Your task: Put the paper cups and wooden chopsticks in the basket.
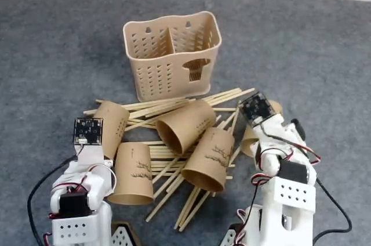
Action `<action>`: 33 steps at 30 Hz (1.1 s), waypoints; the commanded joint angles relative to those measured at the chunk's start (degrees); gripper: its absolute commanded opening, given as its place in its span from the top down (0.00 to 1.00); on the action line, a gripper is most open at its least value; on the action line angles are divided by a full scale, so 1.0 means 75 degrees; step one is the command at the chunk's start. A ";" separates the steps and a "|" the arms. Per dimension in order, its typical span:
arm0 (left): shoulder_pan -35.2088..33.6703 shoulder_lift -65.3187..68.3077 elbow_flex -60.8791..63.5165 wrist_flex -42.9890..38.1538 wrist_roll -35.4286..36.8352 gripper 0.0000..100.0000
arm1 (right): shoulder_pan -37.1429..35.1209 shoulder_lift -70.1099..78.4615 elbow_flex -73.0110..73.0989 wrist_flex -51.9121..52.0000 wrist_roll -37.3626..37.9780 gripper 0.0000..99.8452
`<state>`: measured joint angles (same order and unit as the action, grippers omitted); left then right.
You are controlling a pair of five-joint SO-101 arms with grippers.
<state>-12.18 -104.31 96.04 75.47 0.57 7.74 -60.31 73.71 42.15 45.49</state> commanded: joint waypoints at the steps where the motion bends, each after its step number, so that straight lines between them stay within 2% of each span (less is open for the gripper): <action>1: 0.0123 -0.0041 0.0147 0.0035 -0.0035 0.99 | -0.0147 -0.0158 -0.0076 -0.0299 -0.0375 0.70; 3: 0.0123 -0.0041 0.0147 0.0035 -0.0035 0.99 | -0.0158 -0.0158 -0.0076 -0.0299 -0.0410 0.73; 9: 0.0123 -0.0041 0.0147 0.0035 -0.0035 0.99 | -0.0170 -0.0158 -0.0123 -0.0287 -0.0422 0.95; 11: 0.0123 -0.0041 0.0147 0.0035 -0.0035 0.99 | -0.0006 -0.0158 -0.0158 -0.0275 -0.0774 0.99; 17: 0.0123 -0.0041 0.0147 0.0035 -0.0035 0.99 | 0.0264 -0.0123 -0.0838 -0.0217 -0.1899 0.99; 28: 0.0123 -0.0041 0.0147 0.0035 -0.0035 0.99 | 0.0217 -0.0123 -0.3651 0.2127 -0.3446 0.99; 33: 0.0123 -0.0041 0.0147 0.0035 -0.0035 0.99 | 0.0053 -0.0111 -0.4894 0.2432 -0.4149 0.99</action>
<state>-12.18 -104.31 96.04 75.47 0.57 9.14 -60.31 44.09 59.91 17.10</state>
